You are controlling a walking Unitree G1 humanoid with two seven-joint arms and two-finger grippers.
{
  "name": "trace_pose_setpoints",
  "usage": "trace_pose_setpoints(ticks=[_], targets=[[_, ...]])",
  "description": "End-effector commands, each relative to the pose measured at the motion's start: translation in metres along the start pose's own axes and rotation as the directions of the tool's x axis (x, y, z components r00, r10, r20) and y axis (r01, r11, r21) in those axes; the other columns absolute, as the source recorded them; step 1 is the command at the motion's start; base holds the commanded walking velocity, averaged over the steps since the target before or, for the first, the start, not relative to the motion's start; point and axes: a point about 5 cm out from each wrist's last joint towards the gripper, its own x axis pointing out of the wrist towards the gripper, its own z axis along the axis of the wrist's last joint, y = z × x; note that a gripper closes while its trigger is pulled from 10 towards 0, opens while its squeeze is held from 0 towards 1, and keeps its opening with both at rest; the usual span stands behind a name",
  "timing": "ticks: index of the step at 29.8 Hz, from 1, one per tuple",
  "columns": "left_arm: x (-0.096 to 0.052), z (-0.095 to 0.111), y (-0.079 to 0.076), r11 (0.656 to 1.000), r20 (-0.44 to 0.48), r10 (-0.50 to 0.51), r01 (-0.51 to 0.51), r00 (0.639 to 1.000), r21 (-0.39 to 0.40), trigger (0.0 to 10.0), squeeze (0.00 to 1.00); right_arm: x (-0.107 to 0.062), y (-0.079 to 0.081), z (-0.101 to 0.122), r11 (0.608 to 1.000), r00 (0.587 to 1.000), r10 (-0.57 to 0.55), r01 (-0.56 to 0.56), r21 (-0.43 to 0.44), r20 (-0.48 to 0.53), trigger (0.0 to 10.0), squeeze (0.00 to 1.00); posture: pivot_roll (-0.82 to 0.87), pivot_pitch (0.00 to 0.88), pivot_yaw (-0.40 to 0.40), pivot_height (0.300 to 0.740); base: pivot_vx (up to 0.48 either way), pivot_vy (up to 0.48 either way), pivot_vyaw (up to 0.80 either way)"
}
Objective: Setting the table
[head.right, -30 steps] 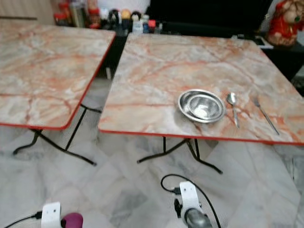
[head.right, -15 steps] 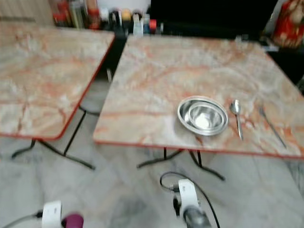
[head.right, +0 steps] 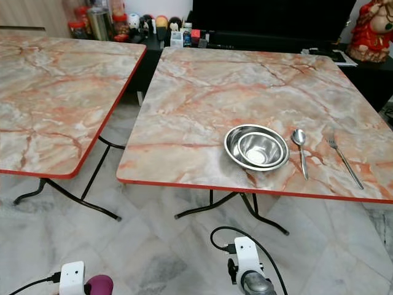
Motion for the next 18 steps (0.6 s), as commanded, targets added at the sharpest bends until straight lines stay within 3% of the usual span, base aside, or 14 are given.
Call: trace_pose_setpoints(ticks=[1,11,18], targets=[[-0.001,-0.007,-0.001,0.999,-0.04,-0.022,0.023,0.999,0.029,10.0,0.0,0.0,0.0,-0.003,1.0,1.0,-0.008,0.009,0.018,-0.01,10.0,0.0,0.11,0.065,-0.014,0.715,0.0,0.0,0.0],[0.003,0.008,0.0,0.995,-0.014,-0.042,0.043,0.999,0.087,10.0,0.0,-0.001,0.002,-0.006,0.999,1.0,-0.017,0.018,0.049,-0.017,10.0,0.0,0.1,0.042,0.018,0.715,0.0,0.0,0.0],[0.003,0.006,-0.001,0.994,-0.013,-0.035,0.036,0.999,0.099,10.0,0.0,-0.001,0.003,-0.006,0.999,1.0,-0.008,0.008,0.045,-0.015,10.0,0.0,0.11,0.027,0.003,0.715,0.0,0.0,0.0]])
